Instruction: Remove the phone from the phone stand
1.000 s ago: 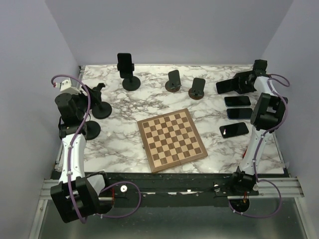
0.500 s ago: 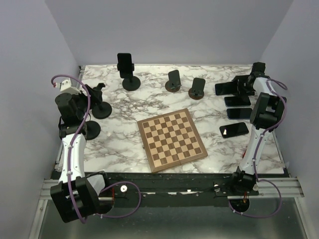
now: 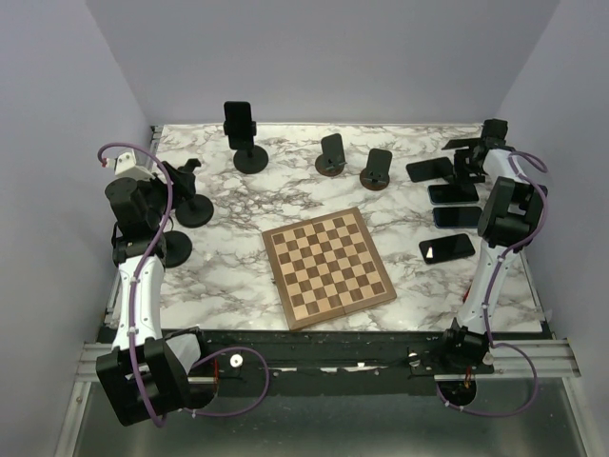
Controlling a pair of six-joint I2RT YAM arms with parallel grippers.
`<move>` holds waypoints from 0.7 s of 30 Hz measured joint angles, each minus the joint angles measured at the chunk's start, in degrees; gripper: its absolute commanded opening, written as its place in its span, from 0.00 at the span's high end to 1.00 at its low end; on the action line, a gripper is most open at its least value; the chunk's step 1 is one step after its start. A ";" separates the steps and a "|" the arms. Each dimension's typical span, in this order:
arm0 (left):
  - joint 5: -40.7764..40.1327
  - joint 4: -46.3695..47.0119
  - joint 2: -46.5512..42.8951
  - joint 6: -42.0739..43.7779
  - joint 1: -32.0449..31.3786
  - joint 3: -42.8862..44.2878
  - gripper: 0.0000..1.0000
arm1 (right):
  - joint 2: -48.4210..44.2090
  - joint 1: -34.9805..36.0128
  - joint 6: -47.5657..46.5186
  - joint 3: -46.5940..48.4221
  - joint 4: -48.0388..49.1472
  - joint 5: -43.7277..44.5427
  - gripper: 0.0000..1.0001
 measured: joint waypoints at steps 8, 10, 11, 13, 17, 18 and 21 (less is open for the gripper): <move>0.00 0.04 -0.20 0.13 -0.04 0.00 0.13 | -0.57 -0.02 -1.22 -1.14 2.19 -1.22 0.00; 0.00 0.09 -0.42 0.28 -0.31 0.00 0.13 | -1.16 -0.02 -1.77 -2.14 2.86 -1.62 0.00; 0.00 0.13 -0.57 0.31 -0.37 -0.02 0.13 | -1.60 -0.02 -2.21 -2.86 3.19 -1.81 0.00; 0.15 0.63 -1.07 0.37 -0.42 -0.13 0.18 | -2.91 -0.02 -3.48 -4.68 3.43 -2.03 0.00; 2.25 2.12 -2.21 1.16 -0.66 -0.63 0.21 | -6.03 0.04 -8.52 -8.41 3.82 -3.30 0.00; 2.84 2.54 -2.36 1.36 -0.66 -0.72 0.21 | -7.10 0.15 -10.16 -9.44 4.07 -3.45 0.00; 4.33 3.32 -2.80 1.95 -0.74 -1.03 0.23 | -11.87 0.59 -15.10 -13.42 5.25 -3.45 0.00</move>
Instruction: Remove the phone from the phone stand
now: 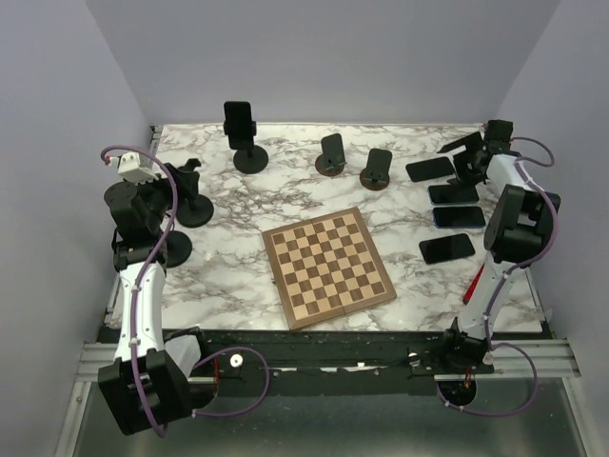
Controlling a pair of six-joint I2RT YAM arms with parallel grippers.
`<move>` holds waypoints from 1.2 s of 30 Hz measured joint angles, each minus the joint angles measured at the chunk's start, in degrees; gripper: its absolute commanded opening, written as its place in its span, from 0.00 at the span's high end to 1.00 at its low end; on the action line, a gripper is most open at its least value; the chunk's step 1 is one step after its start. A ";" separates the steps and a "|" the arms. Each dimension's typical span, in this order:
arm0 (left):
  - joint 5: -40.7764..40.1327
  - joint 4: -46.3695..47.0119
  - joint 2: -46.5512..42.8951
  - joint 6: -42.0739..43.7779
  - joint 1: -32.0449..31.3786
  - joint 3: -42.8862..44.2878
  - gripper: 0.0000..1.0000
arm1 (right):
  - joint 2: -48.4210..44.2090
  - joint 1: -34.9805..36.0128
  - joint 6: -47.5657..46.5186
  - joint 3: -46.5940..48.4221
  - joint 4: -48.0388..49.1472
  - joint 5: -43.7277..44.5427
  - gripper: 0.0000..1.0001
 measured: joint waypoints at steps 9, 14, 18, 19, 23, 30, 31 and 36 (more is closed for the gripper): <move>3.67 2.78 -1.38 1.05 -0.04 -1.25 0.25 | -17.77 6.05 -11.19 -10.14 6.47 0.04 0.00; 4.85 3.15 -1.92 1.57 -0.72 -1.29 0.24 | -20.55 16.55 -15.78 -11.67 8.55 1.77 0.00; 6.75 3.67 -2.25 1.55 -1.97 -1.25 0.25 | -23.23 24.04 -18.84 -14.38 8.87 2.49 0.00; 7.30 3.67 -2.12 1.27 -2.29 -1.18 0.25 | -24.00 25.33 -19.39 -14.82 8.96 2.62 0.00; 9.16 2.54 2.29 0.24 -5.18 3.93 0.32 | -27.43 28.04 -20.33 -16.37 10.38 2.67 0.01; 14.99 0.11 21.42 0.66 -8.28 25.94 0.24 | -33.62 29.55 -20.85 -20.68 14.43 1.20 0.01; 16.09 -0.28 24.52 0.70 -8.33 28.68 0.21 | -35.15 29.57 -21.05 -22.05 14.84 0.83 0.01; 23.10 -2.10 39.47 0.98 -8.28 40.39 0.22 | -39.56 29.62 -22.71 -24.50 16.70 -1.22 0.01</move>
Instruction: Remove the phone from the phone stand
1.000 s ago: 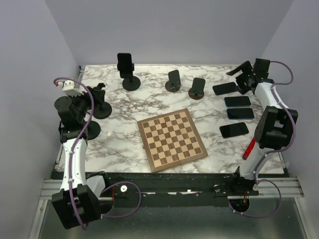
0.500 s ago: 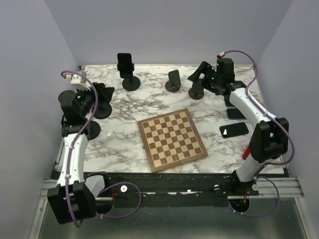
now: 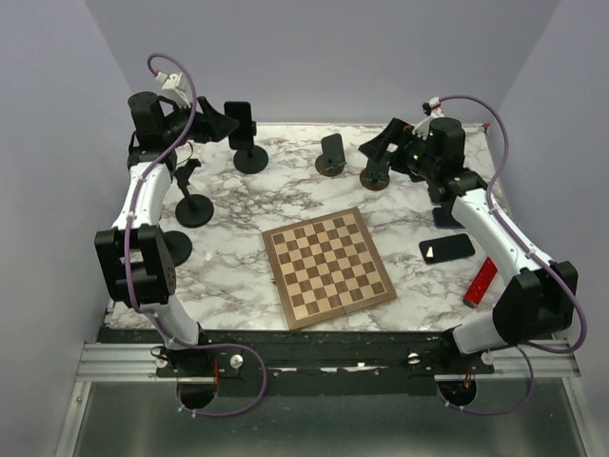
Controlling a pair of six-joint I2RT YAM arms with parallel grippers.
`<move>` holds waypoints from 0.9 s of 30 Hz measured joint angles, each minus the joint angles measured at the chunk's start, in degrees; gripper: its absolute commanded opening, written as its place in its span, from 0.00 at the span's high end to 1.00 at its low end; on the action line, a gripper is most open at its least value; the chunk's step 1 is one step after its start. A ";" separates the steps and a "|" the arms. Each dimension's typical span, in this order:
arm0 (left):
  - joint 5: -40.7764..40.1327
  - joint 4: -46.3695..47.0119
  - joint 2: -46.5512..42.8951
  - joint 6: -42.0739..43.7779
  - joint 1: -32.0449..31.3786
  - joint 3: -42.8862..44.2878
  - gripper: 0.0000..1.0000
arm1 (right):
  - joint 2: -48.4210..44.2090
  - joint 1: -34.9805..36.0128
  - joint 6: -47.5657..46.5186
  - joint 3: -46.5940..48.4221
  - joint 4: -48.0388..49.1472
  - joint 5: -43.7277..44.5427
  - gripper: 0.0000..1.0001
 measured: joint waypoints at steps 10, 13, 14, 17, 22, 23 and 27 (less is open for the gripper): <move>6.47 -8.13 12.96 9.31 0.02 11.89 0.30 | -2.95 0.00 -1.53 -3.91 3.72 -3.69 0.01; 5.16 -7.89 13.70 10.25 0.02 12.02 0.28 | -2.99 0.00 -2.19 -4.02 3.78 -4.35 0.01; 4.90 -7.63 13.90 10.29 0.02 12.02 0.27 | -3.02 0.00 -2.36 -4.02 3.76 -4.46 0.01; 3.34 -6.91 15.89 10.43 0.02 13.40 0.26 | -3.04 0.00 -3.08 -4.02 3.72 -4.79 0.01; 1.73 -5.20 20.70 9.75 0.02 17.68 0.22 | -3.02 0.00 -4.07 -4.02 3.63 -4.94 0.01; 1.25 -4.70 21.35 9.31 0.02 18.21 0.22 | -3.04 0.00 -4.15 -4.02 3.63 -4.98 0.01; 0.55 -2.32 23.50 7.56 0.02 19.87 0.22 | -3.02 0.00 -4.33 -4.02 3.61 -5.40 0.01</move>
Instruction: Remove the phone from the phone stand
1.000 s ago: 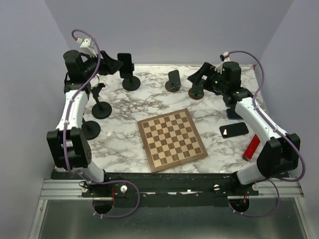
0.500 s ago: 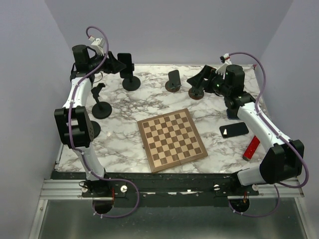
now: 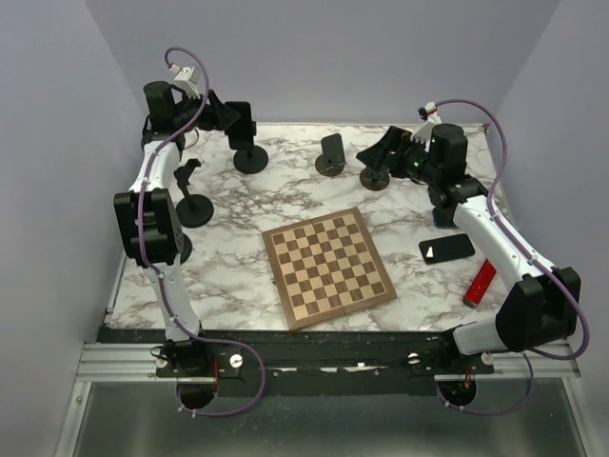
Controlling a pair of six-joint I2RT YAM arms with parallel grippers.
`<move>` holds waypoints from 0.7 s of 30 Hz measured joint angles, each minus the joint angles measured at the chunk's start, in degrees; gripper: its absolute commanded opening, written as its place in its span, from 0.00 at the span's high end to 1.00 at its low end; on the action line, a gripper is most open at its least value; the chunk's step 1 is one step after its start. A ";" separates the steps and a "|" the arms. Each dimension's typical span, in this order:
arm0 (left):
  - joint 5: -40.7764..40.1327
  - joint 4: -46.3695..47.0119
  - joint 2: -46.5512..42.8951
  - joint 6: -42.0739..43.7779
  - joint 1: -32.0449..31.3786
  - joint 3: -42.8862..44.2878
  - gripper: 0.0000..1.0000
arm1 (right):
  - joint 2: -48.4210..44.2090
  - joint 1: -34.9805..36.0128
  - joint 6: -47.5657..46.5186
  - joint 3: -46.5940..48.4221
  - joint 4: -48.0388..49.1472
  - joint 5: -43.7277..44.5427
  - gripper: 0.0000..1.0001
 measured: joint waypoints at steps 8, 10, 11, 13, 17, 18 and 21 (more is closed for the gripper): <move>4.44 6.69 6.14 -5.77 0.00 6.38 0.37 | -0.02 0.00 -0.87 0.00 -0.04 -0.74 0.01; 5.40 8.63 6.54 -7.41 -0.02 6.01 0.45 | 0.00 0.00 -0.90 0.02 -0.04 -0.94 0.01; 5.90 10.03 6.54 -8.44 -0.11 5.35 0.49 | 0.00 0.00 -0.87 0.02 -0.04 -1.14 0.01; 6.47 12.24 6.54 -9.88 -0.26 4.33 0.57 | -0.02 0.00 -0.85 0.02 -0.04 -1.55 0.01; 6.67 17.05 4.96 -11.96 -0.81 -1.22 0.70 | 0.00 0.00 -0.76 0.02 0.02 -2.40 0.01; 6.62 17.68 4.22 -12.26 -1.05 -2.99 0.73 | -0.02 0.00 -0.68 0.02 0.07 -2.58 0.01; 5.73 19.06 1.75 -12.50 -1.92 -7.21 0.83 | 0.00 0.04 -0.11 0.02 0.17 -3.19 0.01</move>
